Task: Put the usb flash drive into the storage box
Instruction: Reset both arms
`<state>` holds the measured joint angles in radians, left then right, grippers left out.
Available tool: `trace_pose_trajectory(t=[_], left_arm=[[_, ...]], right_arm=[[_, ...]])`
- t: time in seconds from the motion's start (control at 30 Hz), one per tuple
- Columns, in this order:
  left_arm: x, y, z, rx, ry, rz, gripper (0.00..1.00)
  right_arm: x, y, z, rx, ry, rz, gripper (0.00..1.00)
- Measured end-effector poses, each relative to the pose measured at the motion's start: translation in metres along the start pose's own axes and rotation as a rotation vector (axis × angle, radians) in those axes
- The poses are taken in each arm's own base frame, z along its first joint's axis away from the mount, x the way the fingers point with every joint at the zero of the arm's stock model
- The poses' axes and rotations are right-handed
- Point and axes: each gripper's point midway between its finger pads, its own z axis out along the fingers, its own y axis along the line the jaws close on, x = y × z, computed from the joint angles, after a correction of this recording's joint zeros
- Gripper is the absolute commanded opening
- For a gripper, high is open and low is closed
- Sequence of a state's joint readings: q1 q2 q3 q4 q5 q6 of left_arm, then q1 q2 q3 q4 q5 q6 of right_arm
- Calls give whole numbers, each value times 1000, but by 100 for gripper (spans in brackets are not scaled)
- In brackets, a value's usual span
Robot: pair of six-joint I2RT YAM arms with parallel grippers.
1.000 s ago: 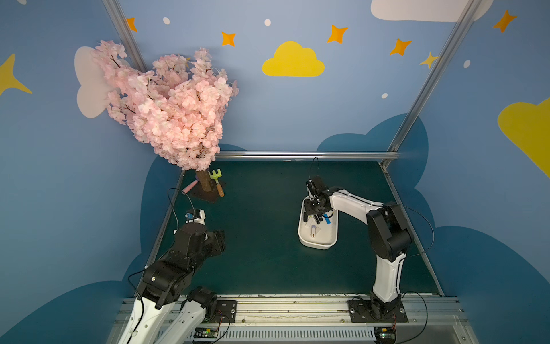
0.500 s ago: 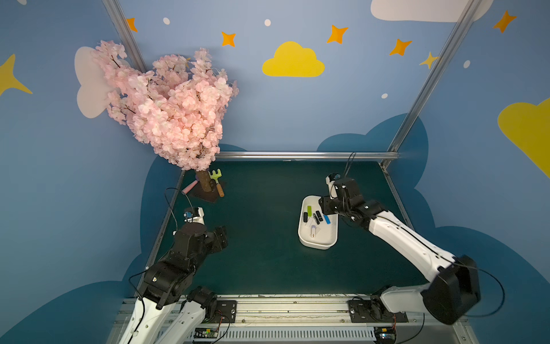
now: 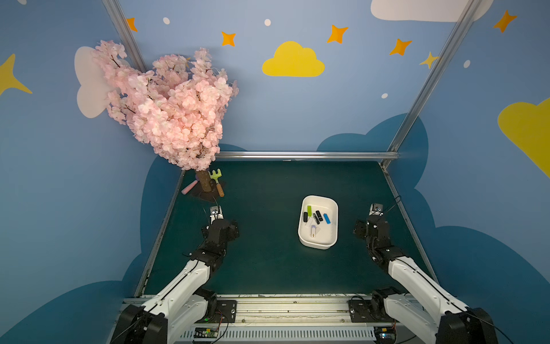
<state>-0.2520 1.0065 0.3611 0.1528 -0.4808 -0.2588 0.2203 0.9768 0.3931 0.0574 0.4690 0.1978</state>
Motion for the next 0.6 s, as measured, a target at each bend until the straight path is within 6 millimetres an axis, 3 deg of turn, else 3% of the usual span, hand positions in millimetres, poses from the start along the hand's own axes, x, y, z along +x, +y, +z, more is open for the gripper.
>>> trace_pose_trajectory(t=[0.13, 0.27, 0.47, 0.6], left_arm=[[-27, 4, 19, 25, -104, 9, 93], [-33, 6, 37, 63, -144, 46, 92], [-54, 4, 44, 158, -254, 64, 91], [-64, 4, 41, 194, -293, 61, 90]], right_arm=[[-3, -5, 19, 39, -3, -19, 80], [-2, -5, 38, 55, -16, -32, 79], [-1, -5, 63, 24, -71, -19, 70], [-7, 8, 68, -52, -120, -35, 71]])
